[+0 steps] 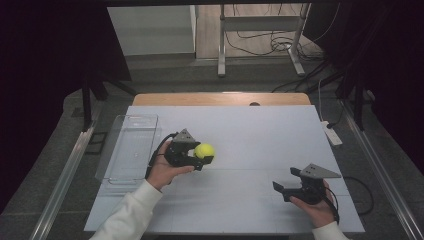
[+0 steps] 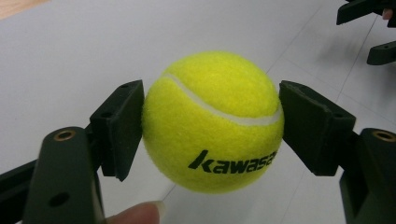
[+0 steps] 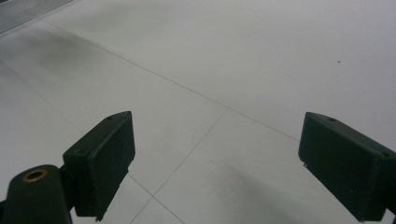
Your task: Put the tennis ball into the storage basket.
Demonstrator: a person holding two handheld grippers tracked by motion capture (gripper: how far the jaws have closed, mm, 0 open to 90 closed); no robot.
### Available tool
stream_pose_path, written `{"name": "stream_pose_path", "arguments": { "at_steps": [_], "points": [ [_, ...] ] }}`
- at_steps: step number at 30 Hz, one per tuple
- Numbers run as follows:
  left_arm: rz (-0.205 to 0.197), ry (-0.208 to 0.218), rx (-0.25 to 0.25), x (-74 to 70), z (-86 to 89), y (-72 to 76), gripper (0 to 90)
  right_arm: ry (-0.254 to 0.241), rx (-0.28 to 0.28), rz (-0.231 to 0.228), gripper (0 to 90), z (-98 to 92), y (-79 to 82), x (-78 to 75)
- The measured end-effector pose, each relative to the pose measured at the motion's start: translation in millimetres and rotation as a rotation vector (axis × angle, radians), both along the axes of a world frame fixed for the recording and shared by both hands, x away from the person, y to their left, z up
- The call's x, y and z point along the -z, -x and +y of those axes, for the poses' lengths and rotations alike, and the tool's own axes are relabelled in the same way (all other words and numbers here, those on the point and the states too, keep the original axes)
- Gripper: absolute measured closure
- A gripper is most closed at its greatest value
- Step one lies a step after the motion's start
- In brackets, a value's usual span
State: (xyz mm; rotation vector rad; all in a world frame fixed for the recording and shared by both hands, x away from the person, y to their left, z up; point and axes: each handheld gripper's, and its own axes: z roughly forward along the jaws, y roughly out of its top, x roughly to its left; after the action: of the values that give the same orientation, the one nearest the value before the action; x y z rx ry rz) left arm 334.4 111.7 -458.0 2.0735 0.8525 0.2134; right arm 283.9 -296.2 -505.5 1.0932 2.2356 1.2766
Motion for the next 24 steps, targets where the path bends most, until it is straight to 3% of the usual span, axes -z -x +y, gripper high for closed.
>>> {"name": "stream_pose_path", "arguments": {
  "at_steps": [24],
  "points": [
    [-0.002, 0.0, -0.03, 4.1, 18.2, 13.2, 26.1, 0.001, 0.002, -0.001, 10.8, 0.1, -0.1, 0.4]
  ]
}}
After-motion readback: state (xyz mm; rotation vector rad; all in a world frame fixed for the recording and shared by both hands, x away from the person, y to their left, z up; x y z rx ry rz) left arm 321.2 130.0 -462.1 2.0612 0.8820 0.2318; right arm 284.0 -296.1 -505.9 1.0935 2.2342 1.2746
